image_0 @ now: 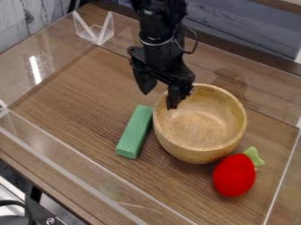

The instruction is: Move the red object to the right

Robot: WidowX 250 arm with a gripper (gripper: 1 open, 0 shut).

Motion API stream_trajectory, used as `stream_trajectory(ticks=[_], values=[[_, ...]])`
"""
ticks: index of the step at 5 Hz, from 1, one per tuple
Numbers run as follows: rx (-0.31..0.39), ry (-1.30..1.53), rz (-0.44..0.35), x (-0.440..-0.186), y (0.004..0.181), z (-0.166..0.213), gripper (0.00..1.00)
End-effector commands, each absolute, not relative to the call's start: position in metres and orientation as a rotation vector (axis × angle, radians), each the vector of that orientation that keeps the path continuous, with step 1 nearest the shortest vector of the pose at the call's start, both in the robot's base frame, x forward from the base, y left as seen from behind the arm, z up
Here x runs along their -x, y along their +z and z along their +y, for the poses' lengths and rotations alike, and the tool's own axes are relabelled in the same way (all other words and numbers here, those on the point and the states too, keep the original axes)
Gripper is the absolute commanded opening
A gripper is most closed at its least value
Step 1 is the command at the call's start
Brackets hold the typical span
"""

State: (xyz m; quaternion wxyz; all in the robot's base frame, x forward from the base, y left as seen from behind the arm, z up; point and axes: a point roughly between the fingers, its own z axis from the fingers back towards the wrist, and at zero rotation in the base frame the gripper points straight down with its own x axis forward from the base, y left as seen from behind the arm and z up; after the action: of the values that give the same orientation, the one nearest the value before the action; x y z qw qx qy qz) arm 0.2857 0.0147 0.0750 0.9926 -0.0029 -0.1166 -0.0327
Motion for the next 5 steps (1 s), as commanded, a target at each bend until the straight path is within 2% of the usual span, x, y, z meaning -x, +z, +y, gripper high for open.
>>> stream_trajectory(ticks=[1,2,3,5], values=[[0.008,-0.056,-0.277,-0.286,0.102,0.000,1.00],[0.017,-0.054,-0.259,-0.280,0.110,-0.016,1.00],[0.033,-0.089,-0.254,-0.279,0.109,-0.037,1.00],[0.083,-0.223,-0.241,-0.267,0.103,-0.108,1.00]])
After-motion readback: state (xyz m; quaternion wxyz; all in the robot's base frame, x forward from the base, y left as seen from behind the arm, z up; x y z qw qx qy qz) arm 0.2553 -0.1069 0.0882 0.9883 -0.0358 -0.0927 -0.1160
